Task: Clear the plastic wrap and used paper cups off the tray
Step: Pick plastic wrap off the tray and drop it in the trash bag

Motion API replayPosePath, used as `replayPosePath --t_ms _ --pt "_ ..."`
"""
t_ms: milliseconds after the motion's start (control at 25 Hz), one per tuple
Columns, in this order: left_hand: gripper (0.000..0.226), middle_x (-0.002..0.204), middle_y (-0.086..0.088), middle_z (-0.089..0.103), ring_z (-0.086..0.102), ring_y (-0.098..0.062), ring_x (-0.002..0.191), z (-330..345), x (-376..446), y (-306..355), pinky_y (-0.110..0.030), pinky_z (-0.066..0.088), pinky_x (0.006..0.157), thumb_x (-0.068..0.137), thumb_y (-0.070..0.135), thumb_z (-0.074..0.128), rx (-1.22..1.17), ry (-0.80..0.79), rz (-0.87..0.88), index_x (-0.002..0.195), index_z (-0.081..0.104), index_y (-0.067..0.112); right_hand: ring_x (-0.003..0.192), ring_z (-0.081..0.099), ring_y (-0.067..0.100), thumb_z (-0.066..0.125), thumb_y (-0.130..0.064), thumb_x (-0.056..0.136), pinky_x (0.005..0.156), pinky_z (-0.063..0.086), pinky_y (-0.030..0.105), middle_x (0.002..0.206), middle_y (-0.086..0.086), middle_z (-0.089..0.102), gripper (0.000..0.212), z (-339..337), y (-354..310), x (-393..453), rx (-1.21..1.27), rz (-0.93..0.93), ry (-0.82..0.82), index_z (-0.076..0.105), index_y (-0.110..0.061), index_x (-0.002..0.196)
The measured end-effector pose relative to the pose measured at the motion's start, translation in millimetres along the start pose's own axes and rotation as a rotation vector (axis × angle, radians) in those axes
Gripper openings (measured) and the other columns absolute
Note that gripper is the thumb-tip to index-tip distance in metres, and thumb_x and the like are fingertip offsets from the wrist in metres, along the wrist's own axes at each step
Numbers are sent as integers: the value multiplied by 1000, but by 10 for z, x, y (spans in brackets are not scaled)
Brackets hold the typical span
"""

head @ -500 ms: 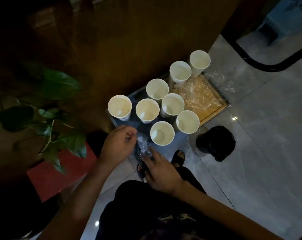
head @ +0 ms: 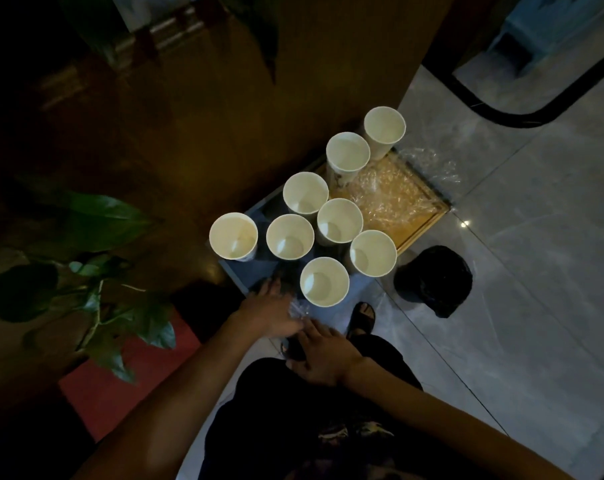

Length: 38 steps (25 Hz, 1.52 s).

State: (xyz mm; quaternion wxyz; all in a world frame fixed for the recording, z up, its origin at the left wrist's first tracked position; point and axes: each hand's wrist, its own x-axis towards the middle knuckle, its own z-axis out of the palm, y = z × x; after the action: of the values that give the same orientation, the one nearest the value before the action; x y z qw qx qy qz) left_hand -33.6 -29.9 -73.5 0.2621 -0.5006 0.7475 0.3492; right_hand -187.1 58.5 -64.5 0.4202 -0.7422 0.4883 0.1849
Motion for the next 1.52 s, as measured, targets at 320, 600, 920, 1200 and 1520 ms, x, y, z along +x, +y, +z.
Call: replayPosePath --t_ms 320,600,920,1200,1520 --pt "114 165 -17 -1 1 -37 151 328 -65 48 -61 -6 116 75 75 49 225 -32 -28 158 -6 19 157 -11 35 40 -47 104 126 9 56 170 16 -10 74 14 118 150 46 64 -224 8 -16 163" --pt "58 133 -27 60 61 -40 120 614 -244 386 -59 45 104 88 23 32 272 120 -134 135 61 4 153 21 35 42 -23 104 126 10 51 162 23 32 54 -32 141 189 194 90 -218 38 0 153" --pt "61 158 -18 33 33 -30 146 735 -189 331 -56 9 122 101 27 24 248 273 -184 157 18 2 135 47 35 47 -14 101 115 35 43 145 22 51 41 -210 86 16 472 98 -85 51 0 139" --pt "73 152 -16 42 38 -29 140 520 -461 347 -43 20 121 97 15 56 -308 559 -154 157 17 8 123 60 30 49 15 86 108 47 42 130 18 65 51 -299 -138 -396 878 -56 149 58 -2 133" --pt "44 117 -16 65 63 -26 103 566 -986 379 -42 51 94 95 -2 43 -1139 679 -389 138 48 10 98 69 10 68 -17 92 89 57 28 107 -3 72 25 -295 -275 -716 861 -47 452 66 -19 117"
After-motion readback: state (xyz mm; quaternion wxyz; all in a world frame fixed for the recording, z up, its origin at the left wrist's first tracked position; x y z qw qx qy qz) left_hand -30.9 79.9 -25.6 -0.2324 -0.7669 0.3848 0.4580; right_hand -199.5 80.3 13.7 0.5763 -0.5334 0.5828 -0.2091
